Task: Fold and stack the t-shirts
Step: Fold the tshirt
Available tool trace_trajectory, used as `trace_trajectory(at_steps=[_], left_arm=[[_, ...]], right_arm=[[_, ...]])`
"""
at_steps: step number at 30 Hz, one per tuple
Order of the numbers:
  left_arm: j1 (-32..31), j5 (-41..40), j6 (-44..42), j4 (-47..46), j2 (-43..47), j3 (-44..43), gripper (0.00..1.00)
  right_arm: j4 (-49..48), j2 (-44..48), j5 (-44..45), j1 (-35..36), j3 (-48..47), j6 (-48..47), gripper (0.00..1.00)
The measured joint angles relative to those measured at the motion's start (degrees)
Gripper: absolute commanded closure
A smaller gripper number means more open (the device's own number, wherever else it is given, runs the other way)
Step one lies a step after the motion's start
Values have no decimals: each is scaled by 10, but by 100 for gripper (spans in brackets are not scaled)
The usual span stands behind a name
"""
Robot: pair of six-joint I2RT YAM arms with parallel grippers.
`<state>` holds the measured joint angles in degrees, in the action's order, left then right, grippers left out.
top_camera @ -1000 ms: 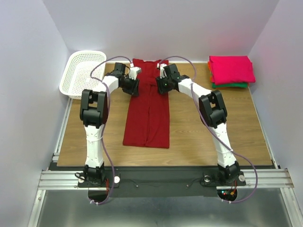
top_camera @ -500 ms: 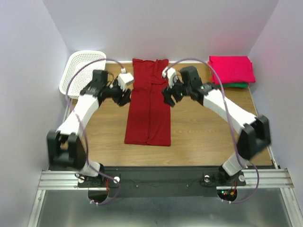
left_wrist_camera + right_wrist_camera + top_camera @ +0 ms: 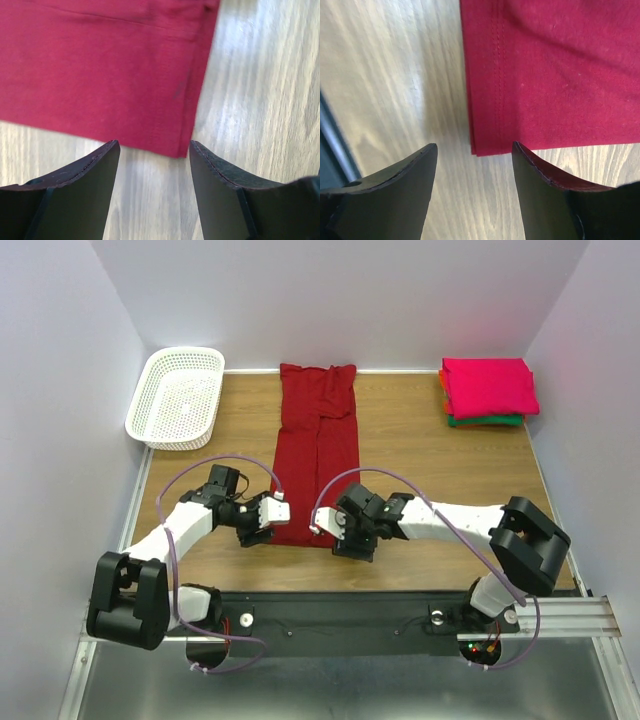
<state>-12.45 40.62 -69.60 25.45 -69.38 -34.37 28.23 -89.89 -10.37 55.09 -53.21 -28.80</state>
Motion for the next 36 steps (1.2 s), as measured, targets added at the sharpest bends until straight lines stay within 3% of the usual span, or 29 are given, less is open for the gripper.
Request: trace_trajectory(at_steps=[4, 9, 14, 19, 25, 36], left_arm=[[-22, -13, -16, -19, 0, 2, 31], [-52, -41, -16, -37, -23, 2, 31], [-75, -70, -19, -39, -53, 2, 32], [-94, -86, -24, -42, -50, 5, 44], [-97, -87, -30, -37, -47, 4, 36], [-97, -71, -37, 43, -18, -29, 35]], right_arm=[[-31, -3, 29, 7, 19, -10, 38], [-69, -17, 41, 9, 26, -13, 56], [-100, -17, 44, 12, 38, -12, 67], [-139, -17, 55, 13, 51, -9, 99], [-153, -17, 72, 15, 54, -2, 99], [-161, -12, 78, 16, 62, 3, 99]])
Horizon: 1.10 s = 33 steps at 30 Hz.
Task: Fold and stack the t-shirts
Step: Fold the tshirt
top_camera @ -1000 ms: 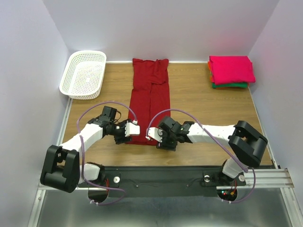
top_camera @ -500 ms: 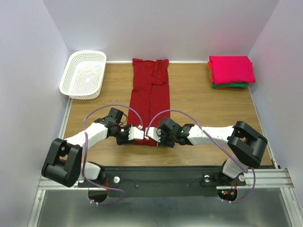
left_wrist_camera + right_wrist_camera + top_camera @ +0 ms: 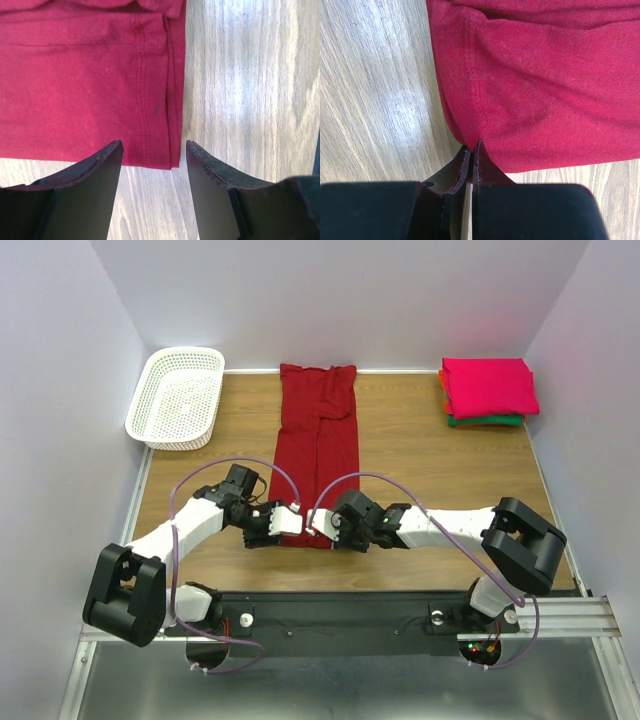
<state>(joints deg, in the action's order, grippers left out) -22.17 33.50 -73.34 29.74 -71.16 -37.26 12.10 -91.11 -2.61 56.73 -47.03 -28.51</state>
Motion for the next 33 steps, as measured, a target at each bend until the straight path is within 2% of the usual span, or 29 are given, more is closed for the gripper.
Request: trace_trajectory(at_steps=[6, 9, 12, 14, 15, 16, 17, 18, 23, 29, 33], left_arm=[[-1, 0, -1, 5, -6, 2, 37], [-3, -7, -1, -5, -25, 13, 41], [-3, -7, 0, -18, -45, 20, 52], [-3, -7, 2, -27, -49, 18, 65], [-3, -7, 3, -30, -49, 18, 68], [-5, -10, 3, -35, -49, 18, 87], [-7, -12, 4, -38, -49, 18, 96], [-10, -14, 2, -39, -49, 17, 100], [-15, -10, 7, 10, -40, 1, 100], [-16, 18, 19, 95, 23, -46, 100], [-14, 23, 38, 111, 29, -83, 100]], right_arm=[[-3, 2, 0, 0, 3, 0, 99], [-4, 2, 0, 0, 4, 0, 99], [-5, 2, 0, 0, 4, 0, 99], [-5, 2, 0, 0, 4, 0, 99], [-5, 2, 0, 0, 4, 0, 100], [-3, 3, -1, 0, 4, 0, 99], [-3, 4, -2, 0, 6, 0, 99], [0, 7, -5, 0, 7, 1, 99], [58, 36, -27, 3, 11, 7, 99], [119, 107, -36, 4, 0, 18, 99], [135, 108, -25, -8, -18, 0, 99]])
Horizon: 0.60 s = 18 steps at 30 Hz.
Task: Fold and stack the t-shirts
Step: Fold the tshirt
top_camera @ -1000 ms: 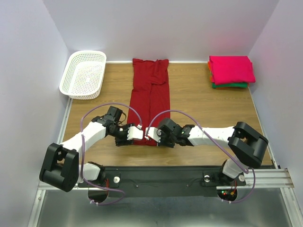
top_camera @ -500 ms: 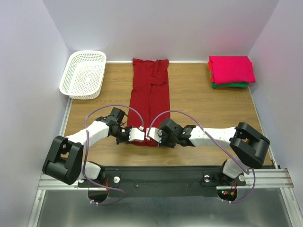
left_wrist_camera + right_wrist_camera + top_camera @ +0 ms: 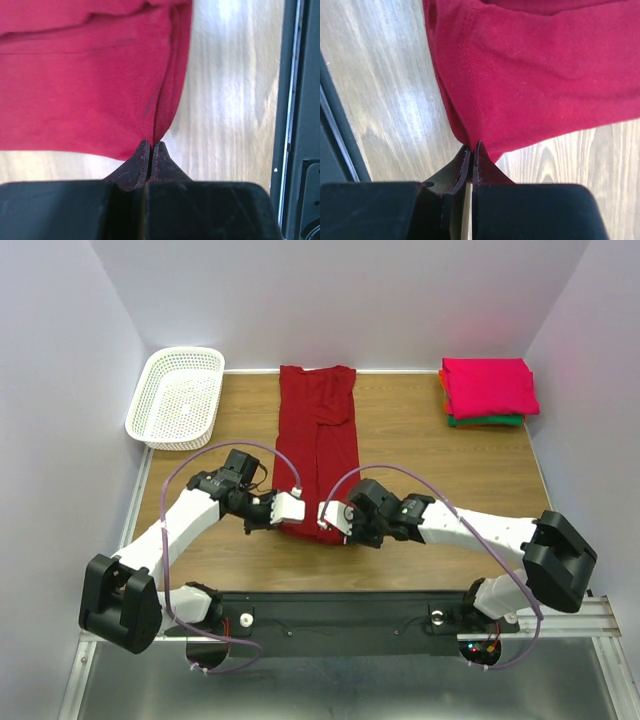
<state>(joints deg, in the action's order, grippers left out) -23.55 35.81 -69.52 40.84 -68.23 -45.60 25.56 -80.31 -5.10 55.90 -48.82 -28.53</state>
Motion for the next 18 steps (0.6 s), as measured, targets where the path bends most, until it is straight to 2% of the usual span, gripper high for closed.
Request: trace_trajectory(at_steps=[5, 9, 18], left_arm=[[16, 0, 22, -12, -35, -60, 100], [38, -2, 29, -32, -100, -129, 100], [99, -11, 24, -62, -330, -336, 100]], right_arm=[[21, -41, 1, -75, -58, -45, 99], [23, -101, 1, -143, -151, -98, 99], [19, -270, -30, -230, -327, -193, 99]])
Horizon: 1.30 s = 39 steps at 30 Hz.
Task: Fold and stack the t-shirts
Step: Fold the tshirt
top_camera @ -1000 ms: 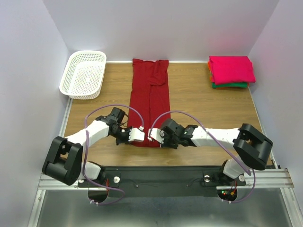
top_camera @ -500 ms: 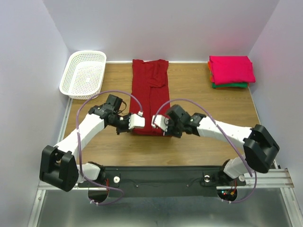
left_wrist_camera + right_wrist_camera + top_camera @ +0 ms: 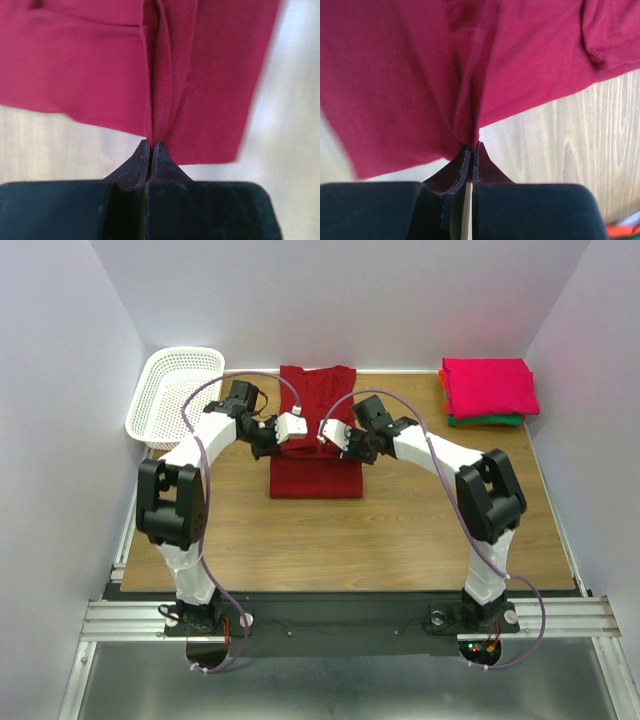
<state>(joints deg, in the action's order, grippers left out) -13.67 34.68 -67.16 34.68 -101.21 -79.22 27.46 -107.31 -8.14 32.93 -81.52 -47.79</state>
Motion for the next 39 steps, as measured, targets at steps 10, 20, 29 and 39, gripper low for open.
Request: trace_trajectory(at_steps=[10, 20, 29, 39], left_arm=[[16, -16, -11, -3, -181, -204, 91], [33, -34, 33, -39, -242, -262, 37], [43, -6, 40, -88, -14, 20, 43], [-5, -3, 30, -122, 35, 160, 40]], right_arm=[[-7, -184, -14, -59, -195, -66, 84], [-9, -234, 18, -79, -260, -53, 23], [-14, -12, -36, -81, -53, -3, 56], [-24, -25, -84, 3, 33, 29, 56]])
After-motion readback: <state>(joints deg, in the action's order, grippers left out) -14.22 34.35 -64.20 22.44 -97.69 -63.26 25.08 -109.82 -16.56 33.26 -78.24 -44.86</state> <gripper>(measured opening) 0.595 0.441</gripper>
